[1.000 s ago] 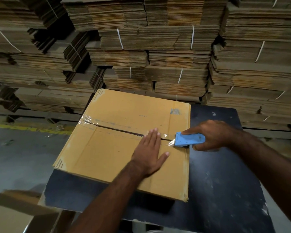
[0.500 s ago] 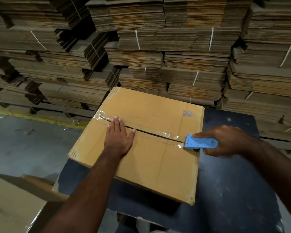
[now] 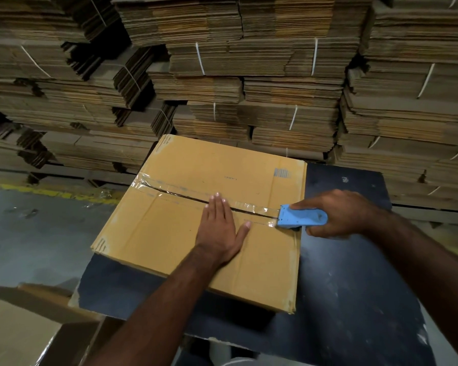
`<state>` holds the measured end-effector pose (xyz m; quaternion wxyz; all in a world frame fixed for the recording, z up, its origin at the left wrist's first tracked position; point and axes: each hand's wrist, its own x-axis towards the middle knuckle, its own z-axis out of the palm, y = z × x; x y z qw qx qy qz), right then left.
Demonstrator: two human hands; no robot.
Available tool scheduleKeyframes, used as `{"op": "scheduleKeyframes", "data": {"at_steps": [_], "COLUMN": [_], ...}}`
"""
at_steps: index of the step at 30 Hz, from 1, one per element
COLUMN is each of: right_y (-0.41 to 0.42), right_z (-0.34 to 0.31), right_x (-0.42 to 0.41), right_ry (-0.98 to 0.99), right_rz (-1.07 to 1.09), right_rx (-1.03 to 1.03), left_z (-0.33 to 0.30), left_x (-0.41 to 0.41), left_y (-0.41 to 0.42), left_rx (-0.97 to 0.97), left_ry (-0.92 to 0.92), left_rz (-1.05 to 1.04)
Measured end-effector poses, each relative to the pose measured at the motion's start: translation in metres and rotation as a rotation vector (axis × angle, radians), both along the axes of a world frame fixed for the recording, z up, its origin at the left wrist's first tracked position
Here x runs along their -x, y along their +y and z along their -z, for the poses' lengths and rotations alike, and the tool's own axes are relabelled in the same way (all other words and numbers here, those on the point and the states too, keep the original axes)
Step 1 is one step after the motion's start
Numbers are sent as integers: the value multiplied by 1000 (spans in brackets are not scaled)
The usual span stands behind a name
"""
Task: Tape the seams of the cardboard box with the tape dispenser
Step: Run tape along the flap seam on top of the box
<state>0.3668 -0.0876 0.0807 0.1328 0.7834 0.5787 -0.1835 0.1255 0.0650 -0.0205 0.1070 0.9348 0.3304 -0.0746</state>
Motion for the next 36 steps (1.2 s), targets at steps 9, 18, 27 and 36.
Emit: {"op": "scheduleKeyframes", "data": {"at_steps": [9, 18, 27, 36], "right_y": [-1, 0, -6, -64], "right_z": [5, -1, 3, 7], "right_x": [-3, -2, -9, -40], "right_ry": [10, -20, 13, 138], "right_rz": [-20, -66, -78, -2], "right_rx": [-19, -21, -40, -98], "left_z": [-7, -9, -4, -2], "left_x": [-28, -45, -50, -52], "left_y": [-36, -54, -71, -71], "left_rx": [65, 34, 26, -5], "left_ry": [-60, -66, -47, 24], "left_rz": [315, 281, 199, 197]}}
